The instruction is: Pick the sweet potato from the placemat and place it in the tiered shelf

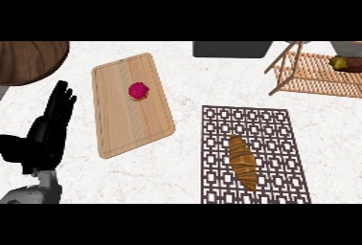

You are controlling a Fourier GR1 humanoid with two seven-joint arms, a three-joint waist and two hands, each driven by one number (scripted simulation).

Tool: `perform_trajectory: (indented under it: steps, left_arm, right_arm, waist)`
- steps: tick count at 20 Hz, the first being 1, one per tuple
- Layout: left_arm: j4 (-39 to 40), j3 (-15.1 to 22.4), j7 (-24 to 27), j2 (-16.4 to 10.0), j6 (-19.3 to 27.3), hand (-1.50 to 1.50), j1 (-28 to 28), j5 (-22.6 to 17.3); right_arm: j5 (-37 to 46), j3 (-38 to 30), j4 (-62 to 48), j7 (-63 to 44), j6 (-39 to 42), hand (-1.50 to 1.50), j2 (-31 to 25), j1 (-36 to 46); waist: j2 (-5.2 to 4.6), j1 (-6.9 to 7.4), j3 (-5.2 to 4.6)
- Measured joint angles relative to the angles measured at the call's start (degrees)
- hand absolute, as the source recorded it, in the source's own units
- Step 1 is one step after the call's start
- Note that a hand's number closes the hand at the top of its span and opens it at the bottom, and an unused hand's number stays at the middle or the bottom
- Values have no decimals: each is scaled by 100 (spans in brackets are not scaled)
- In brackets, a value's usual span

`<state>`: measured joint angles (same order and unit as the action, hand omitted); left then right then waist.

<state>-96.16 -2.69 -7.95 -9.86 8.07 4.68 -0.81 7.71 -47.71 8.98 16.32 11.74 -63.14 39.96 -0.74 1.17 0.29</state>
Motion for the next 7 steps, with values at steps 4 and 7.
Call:
perform_trajectory:
  steps: [4, 7]
  left_arm:
    - [-73, 45, -103, 69, 80, 0, 43, 55]
    - [-86, 58, -82, 93, 75, 0, 13, 60]
  right_arm:
    - [-174, -148, -52, 228, 466, -150, -150, -474]
    - [-281, -235, -56, 426, 733, -150, -191, -767]
  waist:
    - [2, -11, 7]
    - [4, -7, 10]
